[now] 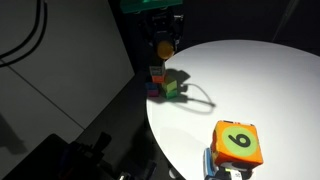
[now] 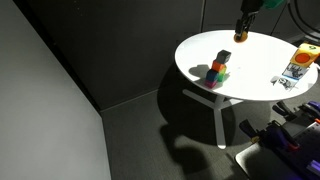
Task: Pick up the yellow round toy and put it on the gray block
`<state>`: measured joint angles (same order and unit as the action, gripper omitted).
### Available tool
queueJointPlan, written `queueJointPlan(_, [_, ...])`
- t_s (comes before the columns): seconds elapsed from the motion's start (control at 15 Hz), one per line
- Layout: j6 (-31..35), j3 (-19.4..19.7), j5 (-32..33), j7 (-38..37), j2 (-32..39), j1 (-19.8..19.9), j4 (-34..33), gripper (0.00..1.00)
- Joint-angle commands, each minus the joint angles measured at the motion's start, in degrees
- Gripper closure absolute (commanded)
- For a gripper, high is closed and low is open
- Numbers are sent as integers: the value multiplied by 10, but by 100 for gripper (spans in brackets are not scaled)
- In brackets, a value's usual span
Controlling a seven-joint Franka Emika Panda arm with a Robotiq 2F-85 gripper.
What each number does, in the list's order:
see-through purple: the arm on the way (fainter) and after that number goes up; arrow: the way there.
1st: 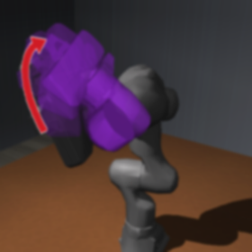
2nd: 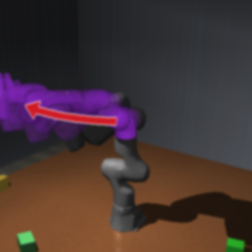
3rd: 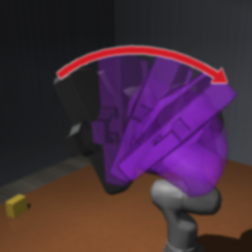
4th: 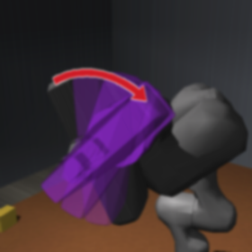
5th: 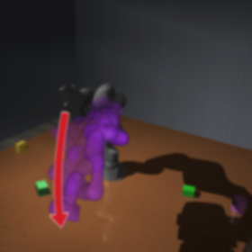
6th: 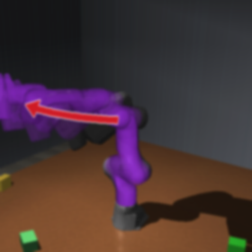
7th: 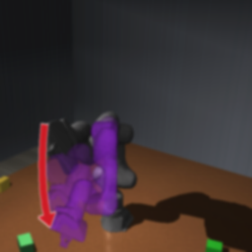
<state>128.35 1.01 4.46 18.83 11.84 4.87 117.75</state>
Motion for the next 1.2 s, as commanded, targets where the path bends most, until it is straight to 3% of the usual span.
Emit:
queueJointPlan(0.0, [-1,2,0,0,1,-2,-1,33])
queueJointPlan(0.73, [-1,2,0,0,1,-2,-1,33])
queueJointPlan(0.8, [0,1,-2,2,0,-1,0,58])
queueJointPlan(1.13, [-2,-4,-3,1,2,-7,-4,58])
